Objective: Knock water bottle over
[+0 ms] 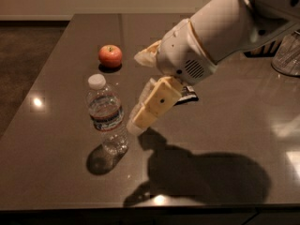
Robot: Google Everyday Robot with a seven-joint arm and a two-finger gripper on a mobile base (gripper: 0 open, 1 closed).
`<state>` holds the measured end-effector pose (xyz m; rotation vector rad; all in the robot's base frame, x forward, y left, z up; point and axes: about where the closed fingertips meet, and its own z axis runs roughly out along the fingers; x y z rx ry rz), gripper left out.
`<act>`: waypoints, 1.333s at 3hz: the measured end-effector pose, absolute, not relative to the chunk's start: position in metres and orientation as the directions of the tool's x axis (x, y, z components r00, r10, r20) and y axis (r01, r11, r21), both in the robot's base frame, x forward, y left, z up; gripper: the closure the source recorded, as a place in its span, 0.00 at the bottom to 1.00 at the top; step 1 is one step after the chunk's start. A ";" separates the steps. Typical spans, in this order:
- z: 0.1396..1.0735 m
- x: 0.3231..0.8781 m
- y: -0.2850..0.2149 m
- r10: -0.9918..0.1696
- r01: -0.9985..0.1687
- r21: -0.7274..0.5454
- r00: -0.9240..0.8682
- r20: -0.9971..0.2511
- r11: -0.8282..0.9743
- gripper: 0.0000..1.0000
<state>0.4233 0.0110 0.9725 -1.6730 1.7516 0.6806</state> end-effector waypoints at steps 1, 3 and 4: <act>0.974 0.413 0.034 -0.633 -0.998 -0.062 0.041 -0.773 0.010 0.00; 0.960 0.415 0.057 -0.594 -0.998 -0.063 0.059 -0.803 -0.013 0.00; 0.951 0.417 0.059 -0.594 -0.999 -0.050 0.047 -0.803 -0.012 0.00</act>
Offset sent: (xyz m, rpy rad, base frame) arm -0.0125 0.0547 -0.0139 0.1428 -0.0165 0.1134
